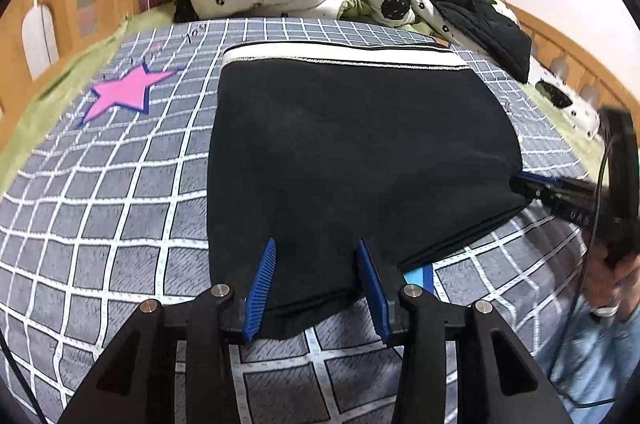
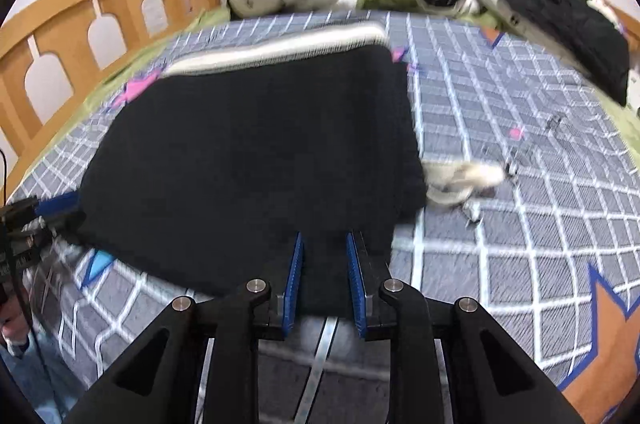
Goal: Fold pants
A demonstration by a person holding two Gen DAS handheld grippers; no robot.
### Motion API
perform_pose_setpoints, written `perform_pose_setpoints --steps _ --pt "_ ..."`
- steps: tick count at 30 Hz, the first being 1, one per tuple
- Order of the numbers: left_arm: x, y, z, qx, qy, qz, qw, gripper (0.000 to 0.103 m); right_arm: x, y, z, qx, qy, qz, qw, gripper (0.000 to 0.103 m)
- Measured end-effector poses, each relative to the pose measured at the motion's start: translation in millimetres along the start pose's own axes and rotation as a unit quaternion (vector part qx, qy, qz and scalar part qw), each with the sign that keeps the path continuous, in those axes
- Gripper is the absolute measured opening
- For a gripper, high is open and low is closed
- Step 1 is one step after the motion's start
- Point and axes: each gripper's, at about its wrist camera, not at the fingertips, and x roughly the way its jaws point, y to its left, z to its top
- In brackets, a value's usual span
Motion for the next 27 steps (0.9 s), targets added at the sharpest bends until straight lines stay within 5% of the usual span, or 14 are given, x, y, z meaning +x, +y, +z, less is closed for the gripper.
perform_pose_setpoints --steps 8,17,23,27 --pt "-1 6 8 -0.020 0.015 -0.008 0.9997 0.040 -26 -2 18 -0.015 -0.042 0.010 0.999 0.022" --pt "-8 21 24 -0.028 -0.004 0.024 0.9993 0.040 -39 -8 83 -0.035 -0.102 -0.039 0.993 0.028" --pt "-3 30 80 -0.025 -0.047 0.070 0.9961 0.040 -26 -27 130 0.007 -0.114 -0.032 0.993 0.029" --pt "24 24 124 -0.027 -0.043 0.054 0.9972 0.040 3 -22 155 0.006 -0.102 -0.013 0.995 0.026"
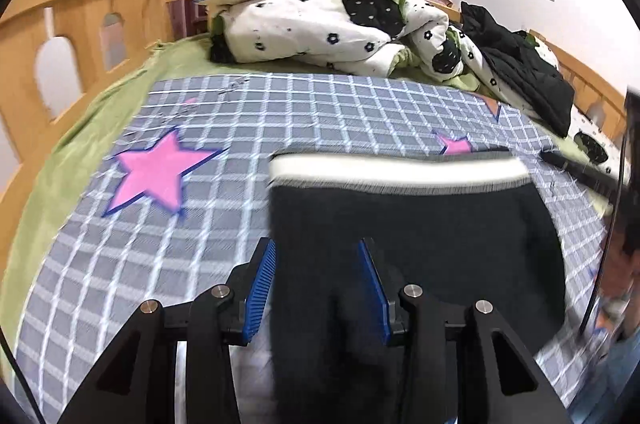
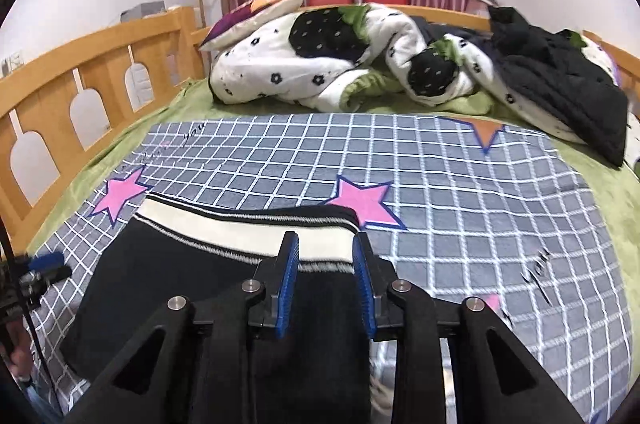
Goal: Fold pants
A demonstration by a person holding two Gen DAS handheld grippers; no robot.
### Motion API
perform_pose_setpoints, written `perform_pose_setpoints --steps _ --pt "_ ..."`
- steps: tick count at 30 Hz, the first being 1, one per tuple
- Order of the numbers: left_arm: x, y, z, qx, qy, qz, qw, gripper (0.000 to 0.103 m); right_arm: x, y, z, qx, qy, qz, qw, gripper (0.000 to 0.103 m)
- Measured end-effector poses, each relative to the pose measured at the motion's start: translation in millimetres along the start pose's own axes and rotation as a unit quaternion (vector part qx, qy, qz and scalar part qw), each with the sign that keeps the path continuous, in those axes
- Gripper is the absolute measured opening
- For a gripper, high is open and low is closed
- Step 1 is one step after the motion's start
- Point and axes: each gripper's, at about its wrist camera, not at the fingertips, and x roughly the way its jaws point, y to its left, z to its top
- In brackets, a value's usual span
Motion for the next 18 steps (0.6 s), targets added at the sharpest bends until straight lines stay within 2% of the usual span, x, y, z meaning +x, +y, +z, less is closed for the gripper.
perform_pose_setpoints --steps 3,4,6,7,9,13,14,15,16,18 --pt "33 -14 22 0.013 0.006 -0.003 0.9999 0.040 29 11 -3 -0.018 0.006 0.010 1.000 0.026" --pt "50 -17 28 0.020 0.015 0.009 0.9997 0.040 42 12 -7 -0.028 0.012 -0.001 1.000 0.026" --pt "77 -19 31 0.020 0.036 0.029 0.9987 0.040 73 9 -17 -0.053 0.046 -0.043 0.997 0.017" --pt "88 -19 29 0.016 0.047 0.034 0.9982 0.041 81 6 -23 -0.056 0.050 -0.055 0.996 0.016" --pt "107 -18 21 0.011 0.058 0.037 0.9976 0.045 78 0 -21 -0.038 0.043 -0.041 0.998 0.017" --pt "103 -16 13 0.007 0.046 0.029 0.9985 0.053 63 -14 -19 -0.010 0.043 -0.013 0.999 0.018" --pt "103 -13 13 0.000 0.046 0.024 0.9987 0.054 57 -19 -20 0.001 0.042 -0.010 0.999 0.028" --pt "103 -10 13 -0.007 0.047 0.017 0.9987 0.054 52 -25 -23 0.011 0.042 -0.004 0.999 0.044" --pt "103 -7 14 -0.015 0.048 0.013 0.9986 0.055 48 -29 -27 0.019 0.044 0.009 0.999 0.048" --pt "100 -4 14 -0.027 0.045 0.009 0.9986 0.055 45 -37 -37 0.035 0.052 0.033 0.997 0.047"
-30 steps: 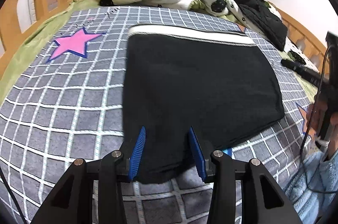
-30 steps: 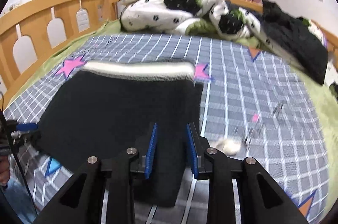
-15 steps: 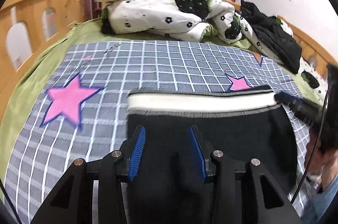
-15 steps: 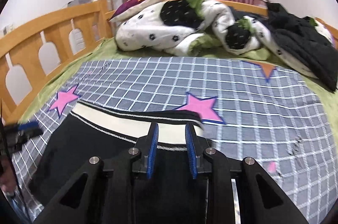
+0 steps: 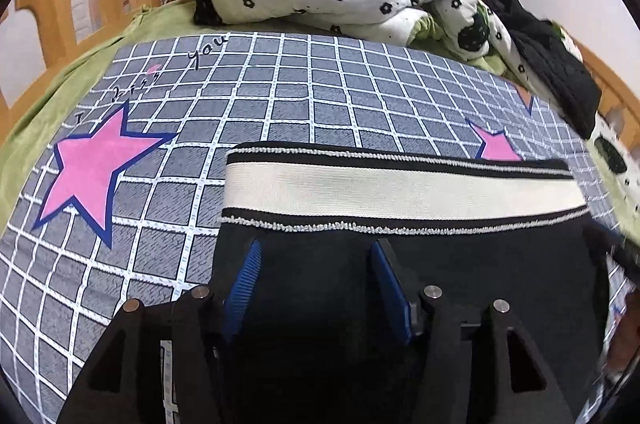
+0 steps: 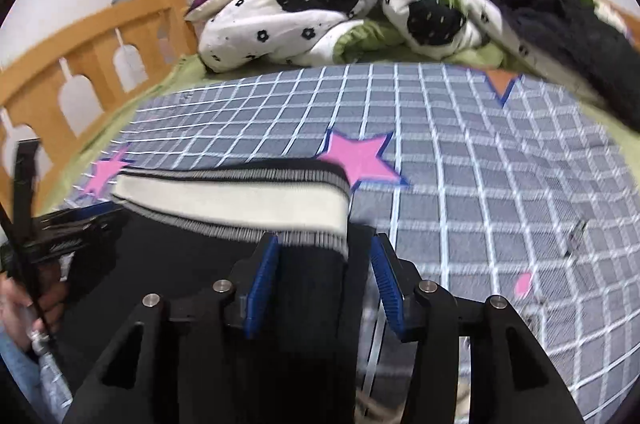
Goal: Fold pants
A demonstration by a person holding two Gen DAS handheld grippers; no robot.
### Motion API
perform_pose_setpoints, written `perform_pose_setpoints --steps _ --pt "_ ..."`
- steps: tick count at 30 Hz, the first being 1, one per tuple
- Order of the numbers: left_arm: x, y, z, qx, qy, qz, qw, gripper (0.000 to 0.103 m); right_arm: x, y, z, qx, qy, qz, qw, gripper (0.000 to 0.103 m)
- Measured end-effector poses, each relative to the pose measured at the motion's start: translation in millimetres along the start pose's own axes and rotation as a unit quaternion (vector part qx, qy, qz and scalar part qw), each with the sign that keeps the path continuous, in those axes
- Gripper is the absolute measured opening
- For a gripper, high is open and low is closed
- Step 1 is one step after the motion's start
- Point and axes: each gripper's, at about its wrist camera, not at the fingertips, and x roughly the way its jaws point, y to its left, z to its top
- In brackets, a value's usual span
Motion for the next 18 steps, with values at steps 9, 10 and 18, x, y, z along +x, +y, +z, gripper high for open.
perform_pose_setpoints --steps 9,10,18 --pt "-28 -10 2 0.012 -0.026 0.005 0.9996 0.055 -13 9 -7 0.007 -0.014 0.064 0.998 0.009" --pt "-32 -11 3 0.012 -0.030 -0.002 0.9995 0.055 -24 3 -2 0.024 -0.027 0.088 0.995 0.009" --pt "-28 -29 9 0.048 -0.010 0.011 0.9987 0.055 3 -23 -15 0.022 0.017 0.034 0.999 0.025"
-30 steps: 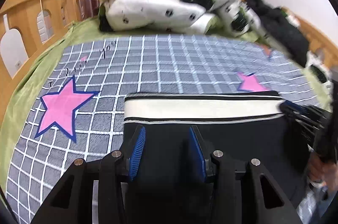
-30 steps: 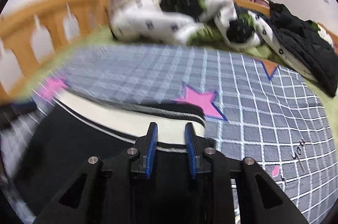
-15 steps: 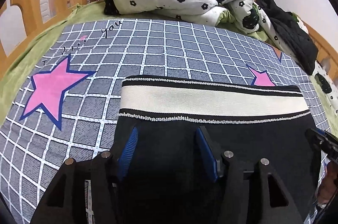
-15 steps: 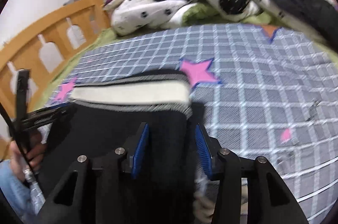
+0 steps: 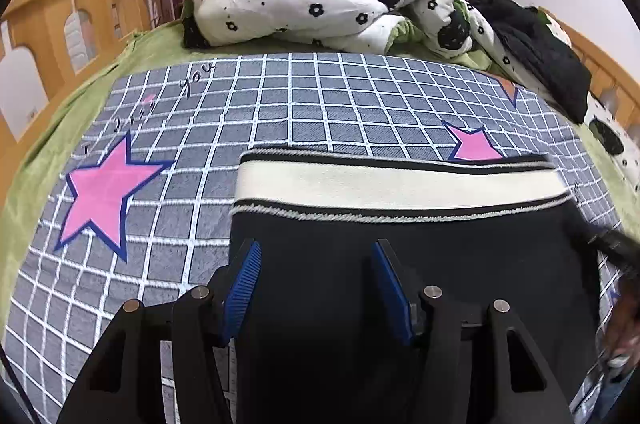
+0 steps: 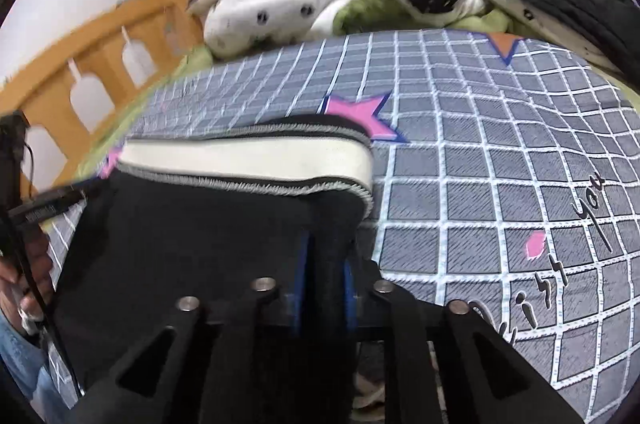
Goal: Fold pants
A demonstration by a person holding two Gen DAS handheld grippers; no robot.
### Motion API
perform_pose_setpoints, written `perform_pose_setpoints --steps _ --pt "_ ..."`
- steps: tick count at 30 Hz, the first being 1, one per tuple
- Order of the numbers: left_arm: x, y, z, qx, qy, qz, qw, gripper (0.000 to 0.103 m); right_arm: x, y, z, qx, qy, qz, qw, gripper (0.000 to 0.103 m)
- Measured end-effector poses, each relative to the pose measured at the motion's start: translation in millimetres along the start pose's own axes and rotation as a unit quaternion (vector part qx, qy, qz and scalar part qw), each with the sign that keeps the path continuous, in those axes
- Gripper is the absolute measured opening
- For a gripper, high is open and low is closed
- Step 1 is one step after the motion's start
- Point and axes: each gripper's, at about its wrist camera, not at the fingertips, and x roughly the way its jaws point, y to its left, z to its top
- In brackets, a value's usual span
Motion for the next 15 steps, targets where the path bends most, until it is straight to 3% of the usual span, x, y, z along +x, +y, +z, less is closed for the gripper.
perform_pose_setpoints --steps 5,8,11,13,15 --pt "5 -10 16 0.012 -0.027 0.007 0.9995 0.055 -41 19 30 -0.027 -0.079 -0.013 0.996 0.026" --pt "20 -15 27 0.017 -0.021 0.000 0.9996 0.055 -25 39 50 -0.035 -0.077 0.006 0.996 0.026" --pt "38 -10 24 0.021 -0.014 0.022 0.9994 0.055 13 49 54 -0.061 -0.048 -0.016 0.997 0.026" --pt "46 -5 17 0.020 -0.011 0.018 0.9996 0.055 47 45 47 -0.069 -0.005 -0.038 0.997 0.025" --pt "48 -1 12 0.007 -0.021 0.011 0.9997 0.056 50 39 46 -0.068 -0.014 -0.035 0.997 0.025"
